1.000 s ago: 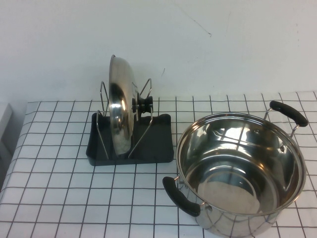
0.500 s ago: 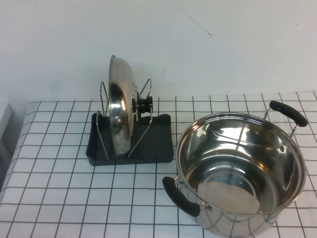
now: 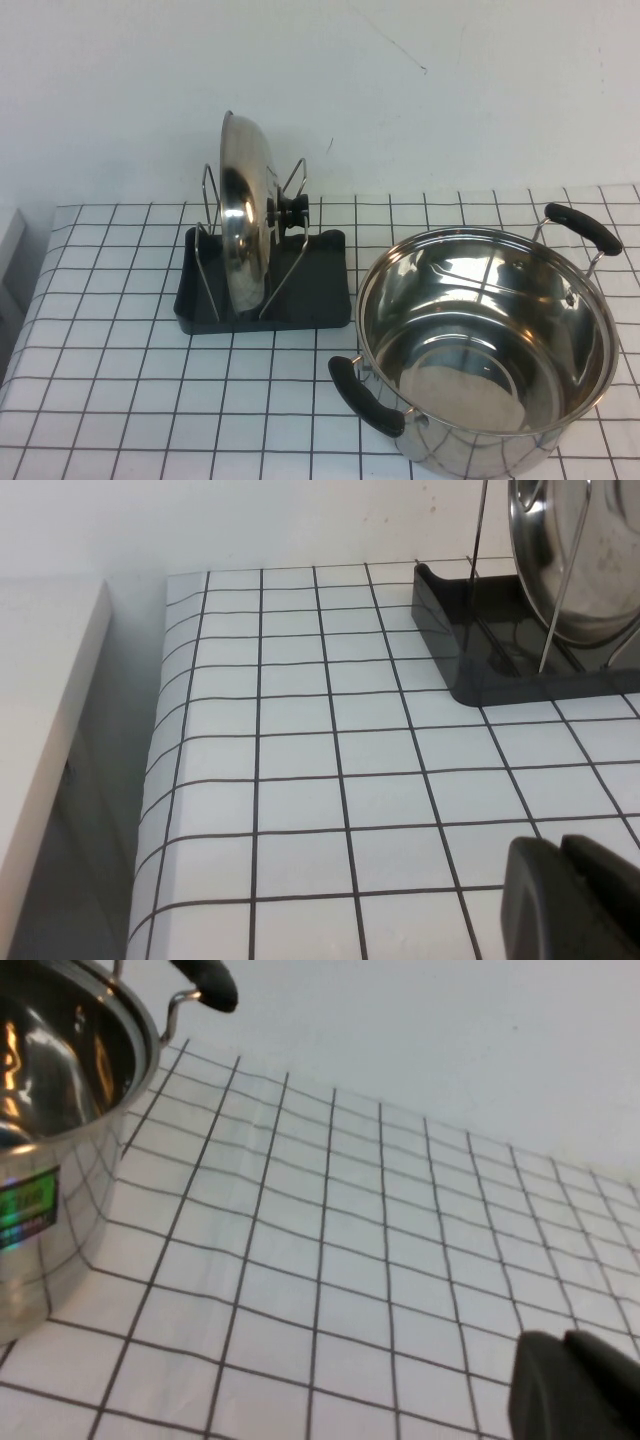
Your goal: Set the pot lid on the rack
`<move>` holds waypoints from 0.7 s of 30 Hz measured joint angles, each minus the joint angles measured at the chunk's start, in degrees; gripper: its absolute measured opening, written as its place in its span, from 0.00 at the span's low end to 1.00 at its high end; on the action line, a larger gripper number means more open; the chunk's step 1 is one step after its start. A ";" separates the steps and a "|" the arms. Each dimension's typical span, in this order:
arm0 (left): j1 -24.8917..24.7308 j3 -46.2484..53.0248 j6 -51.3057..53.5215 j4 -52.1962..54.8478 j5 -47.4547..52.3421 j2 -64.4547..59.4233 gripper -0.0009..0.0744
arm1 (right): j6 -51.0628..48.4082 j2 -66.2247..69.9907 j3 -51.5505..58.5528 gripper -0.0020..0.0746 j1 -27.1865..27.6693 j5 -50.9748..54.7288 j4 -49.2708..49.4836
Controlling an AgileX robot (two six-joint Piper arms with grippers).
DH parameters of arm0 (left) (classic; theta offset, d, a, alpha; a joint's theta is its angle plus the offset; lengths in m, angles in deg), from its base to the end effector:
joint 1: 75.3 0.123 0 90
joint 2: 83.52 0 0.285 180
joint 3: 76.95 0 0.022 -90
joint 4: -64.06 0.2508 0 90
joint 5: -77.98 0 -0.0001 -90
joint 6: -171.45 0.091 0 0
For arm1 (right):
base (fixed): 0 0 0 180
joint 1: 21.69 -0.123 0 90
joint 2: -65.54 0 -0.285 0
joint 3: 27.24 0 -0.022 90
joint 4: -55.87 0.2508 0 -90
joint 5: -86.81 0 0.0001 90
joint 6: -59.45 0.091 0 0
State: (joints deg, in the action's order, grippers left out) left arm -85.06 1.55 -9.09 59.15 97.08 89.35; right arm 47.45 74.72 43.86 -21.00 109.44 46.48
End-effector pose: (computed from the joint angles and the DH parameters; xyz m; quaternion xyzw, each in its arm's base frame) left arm 0.0524 -0.0116 0.1763 0.0402 0.7905 -0.0904 0.6044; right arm 0.0507 -0.0063 0.2125 -0.1161 0.7718 -0.1399 0.6093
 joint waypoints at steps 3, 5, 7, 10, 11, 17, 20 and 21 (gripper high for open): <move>0.00 0.00 0.00 0.00 0.00 0.00 0.01 | 0.00 -0.28 2.64 0.02 0.00 -1.20 1.70; 0.00 0.00 0.00 0.00 0.00 0.00 0.01 | 0.00 -1.39 4.99 0.02 0.00 -1.53 3.15; 0.00 0.00 0.00 0.00 0.09 0.00 0.01 | 0.00 -1.79 6.91 0.02 0.00 -2.22 4.73; 0.00 0.00 0.00 0.00 0.09 0.00 0.01 | 0.00 -2.03 7.55 0.02 0.00 -2.59 6.65; 0.00 0.00 0.00 0.00 0.09 0.00 0.01 | 0.00 -2.13 7.55 0.02 0.00 -2.62 6.91; 0.00 0.00 0.00 0.00 0.09 0.00 0.01 | 0.00 -2.13 7.55 0.02 -0.46 -2.37 6.81; 0.00 0.00 0.00 0.00 0.09 0.00 0.01 | 1.12 -2.13 7.55 0.02 -1.98 -2.27 6.56; 0.00 0.00 0.00 0.00 0.09 0.00 0.01 | 1.74 -2.13 7.55 0.02 -2.30 -2.27 6.56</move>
State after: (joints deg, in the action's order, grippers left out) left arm -85.06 1.55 -9.09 59.15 97.17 89.35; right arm 49.19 72.59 51.41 -23.29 107.16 53.04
